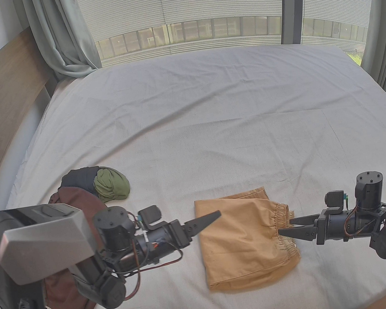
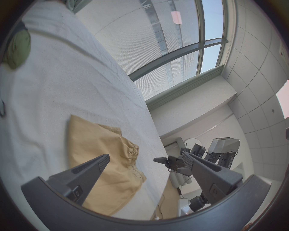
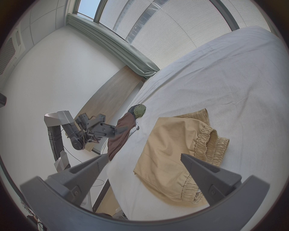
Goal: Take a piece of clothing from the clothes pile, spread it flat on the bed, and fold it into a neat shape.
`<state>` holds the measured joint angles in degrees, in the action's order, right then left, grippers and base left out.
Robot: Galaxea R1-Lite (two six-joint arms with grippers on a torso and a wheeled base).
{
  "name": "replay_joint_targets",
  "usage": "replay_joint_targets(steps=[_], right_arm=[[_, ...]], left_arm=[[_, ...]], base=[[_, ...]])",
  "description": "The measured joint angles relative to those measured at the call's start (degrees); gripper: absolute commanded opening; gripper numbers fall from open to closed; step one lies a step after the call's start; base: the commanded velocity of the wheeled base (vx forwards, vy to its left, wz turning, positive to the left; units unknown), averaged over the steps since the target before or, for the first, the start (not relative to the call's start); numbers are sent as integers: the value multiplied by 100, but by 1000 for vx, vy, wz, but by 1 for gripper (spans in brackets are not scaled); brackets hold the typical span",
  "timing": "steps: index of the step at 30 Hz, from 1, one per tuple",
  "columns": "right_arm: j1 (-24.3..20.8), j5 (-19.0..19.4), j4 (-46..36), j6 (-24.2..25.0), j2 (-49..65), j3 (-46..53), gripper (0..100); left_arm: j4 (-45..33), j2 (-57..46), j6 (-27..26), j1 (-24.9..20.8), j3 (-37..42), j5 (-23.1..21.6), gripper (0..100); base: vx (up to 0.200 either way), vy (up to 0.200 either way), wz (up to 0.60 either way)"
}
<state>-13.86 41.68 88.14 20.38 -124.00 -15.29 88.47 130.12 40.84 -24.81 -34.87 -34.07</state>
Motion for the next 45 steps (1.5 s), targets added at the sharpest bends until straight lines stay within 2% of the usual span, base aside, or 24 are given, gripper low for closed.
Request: replay_joint_targets(steps=[10, 20, 23, 25, 28, 34, 39, 45], right_arm=[[-61, -150, 0, -5, 0, 44, 100], [-38, -197, 0, -66, -150, 52, 100], [-17, -279, 0, -128, -213, 35, 100], [24, -339, 0, -165, -266, 27, 100], [78, -385, -4, -200, -361, 30, 100], [152, -405, -6, -218, -496, 63, 100], [190, -618, -4, -227, -660, 41, 100], [256, -708, -4, -433, -931, 44, 100]], left_arm=[[2, -846, -1766, 1324, 953, -211, 100], [-1, -979, -3958, 1964, 1423, -655, 100], [-4, -978, -4562, 2172, 1723, -1086, 100], [-1, -978, -4730, 2371, 1910, -1352, 100], [2, -973, -4819, 2511, 1996, -1446, 100], [2, -945, -4845, 2565, 2059, -1442, 100], [2, -926, -4856, 2584, 2074, -1445, 100], [2, -901, -4860, 2555, 2157, -1437, 100]], base=[[0, 0, 0], [0, 0, 0], [0, 0, 0], [0, 0, 0], [0, 0, 0], [0, 0, 0], [0, 0, 0], [0, 0, 0]])
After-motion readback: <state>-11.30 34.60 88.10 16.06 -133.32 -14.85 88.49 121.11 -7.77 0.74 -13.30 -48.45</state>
